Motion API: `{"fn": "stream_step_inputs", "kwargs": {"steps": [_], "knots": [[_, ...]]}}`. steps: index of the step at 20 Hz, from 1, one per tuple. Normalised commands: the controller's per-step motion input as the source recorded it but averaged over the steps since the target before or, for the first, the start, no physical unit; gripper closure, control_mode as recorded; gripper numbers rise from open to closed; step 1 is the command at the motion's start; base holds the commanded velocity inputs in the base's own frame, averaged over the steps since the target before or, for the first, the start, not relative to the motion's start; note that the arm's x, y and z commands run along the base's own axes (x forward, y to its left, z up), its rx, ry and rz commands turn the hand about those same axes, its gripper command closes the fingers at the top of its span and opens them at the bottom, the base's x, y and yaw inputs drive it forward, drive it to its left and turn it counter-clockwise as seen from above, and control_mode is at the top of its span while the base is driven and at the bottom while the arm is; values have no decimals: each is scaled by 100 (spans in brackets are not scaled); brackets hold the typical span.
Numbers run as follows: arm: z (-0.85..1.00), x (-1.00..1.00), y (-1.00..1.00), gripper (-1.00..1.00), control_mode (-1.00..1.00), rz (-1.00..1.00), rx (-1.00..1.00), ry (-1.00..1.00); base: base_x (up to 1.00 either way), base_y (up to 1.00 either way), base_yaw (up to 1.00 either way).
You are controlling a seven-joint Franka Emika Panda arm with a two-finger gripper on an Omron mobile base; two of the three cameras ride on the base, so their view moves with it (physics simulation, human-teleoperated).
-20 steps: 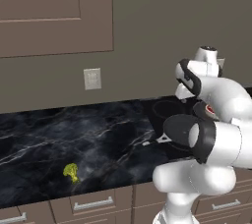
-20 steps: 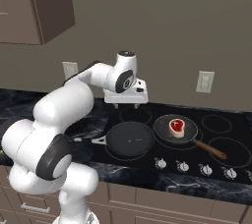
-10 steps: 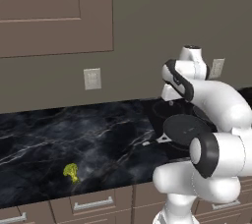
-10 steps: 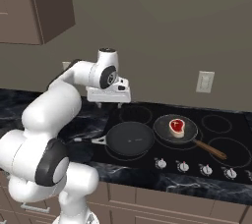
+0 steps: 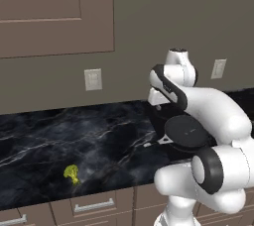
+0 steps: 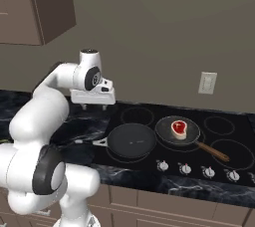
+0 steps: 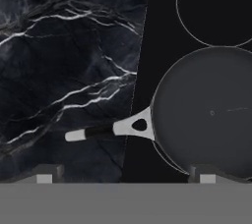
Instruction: Place both pans onto different burners. Then place the broccoli and the steak on different pans.
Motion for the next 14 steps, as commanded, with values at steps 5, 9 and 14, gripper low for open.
{"fn": "stream_step_inputs", "kwargs": {"steps": [5,9,14], "knots": [[0,-1,39,-100,-100,-1,0,-10,0,0,0],[0,-13,29,-100,-100,-3,2,-14,0,0,0],[0,-22,39,-100,-100,-1,2,-1,0,0,0]]}}
